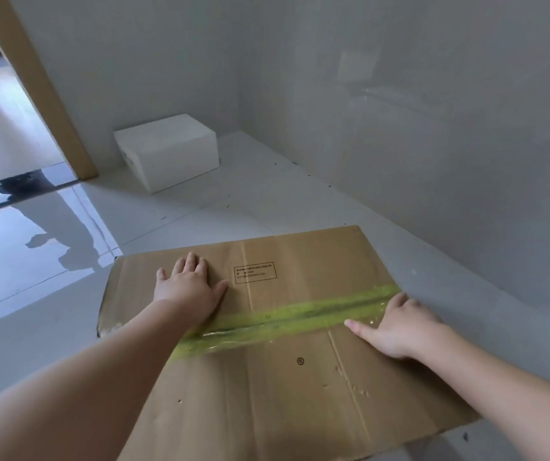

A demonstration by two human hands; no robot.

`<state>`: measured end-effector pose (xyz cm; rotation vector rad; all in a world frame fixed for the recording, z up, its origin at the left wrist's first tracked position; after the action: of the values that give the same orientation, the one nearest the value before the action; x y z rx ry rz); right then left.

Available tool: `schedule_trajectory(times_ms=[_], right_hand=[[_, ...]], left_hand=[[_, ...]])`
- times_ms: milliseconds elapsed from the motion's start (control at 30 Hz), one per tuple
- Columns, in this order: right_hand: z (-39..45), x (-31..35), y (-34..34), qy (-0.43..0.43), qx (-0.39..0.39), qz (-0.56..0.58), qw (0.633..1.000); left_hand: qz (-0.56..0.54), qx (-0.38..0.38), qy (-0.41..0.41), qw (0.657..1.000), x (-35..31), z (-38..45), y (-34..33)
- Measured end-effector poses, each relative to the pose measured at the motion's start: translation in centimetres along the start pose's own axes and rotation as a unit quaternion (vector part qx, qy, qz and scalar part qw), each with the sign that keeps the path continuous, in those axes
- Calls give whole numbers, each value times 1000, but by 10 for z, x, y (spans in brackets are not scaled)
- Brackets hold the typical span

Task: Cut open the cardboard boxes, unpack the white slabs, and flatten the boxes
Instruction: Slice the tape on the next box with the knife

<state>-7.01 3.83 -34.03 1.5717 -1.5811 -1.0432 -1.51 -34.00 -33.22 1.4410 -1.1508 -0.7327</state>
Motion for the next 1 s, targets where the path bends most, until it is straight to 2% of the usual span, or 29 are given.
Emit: schedule_trajectory(times_ms=[133, 400, 600, 700, 800, 1000], right_hand=[[-22, 39, -7, 54, -7, -51, 997], [-31, 68, 5, 135, -49, -74, 987], [-26, 77, 6, 159, -52, -76, 983], [-23, 87, 16, 198, -75, -158, 964], [-16, 99, 29, 233, -66, -209, 948], [3, 105, 72, 172, -39, -222, 959]], left_hand=[[-10, 14, 49, 999, 18, -6, -13], [-65, -62, -82, 993, -66, -4, -6], [-70, -81, -71, 992, -72, 3, -7], [-71, -93, -73, 991, -68, 2, -9], [-79, -103, -71, 989, -69, -2, -13], [-106, -95, -92, 986, -73, -1, -10]])
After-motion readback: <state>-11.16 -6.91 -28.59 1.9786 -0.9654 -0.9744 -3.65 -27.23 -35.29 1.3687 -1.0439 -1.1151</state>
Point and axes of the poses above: each hand's wrist, its own z-axis towards the middle knuckle, its own y-axis out of the back of the hand, x = y × z, the point moved 9 cm from there along z, towards the middle knuckle, and after that the axes turned 10 degrees about z, right-handed, at the moved point
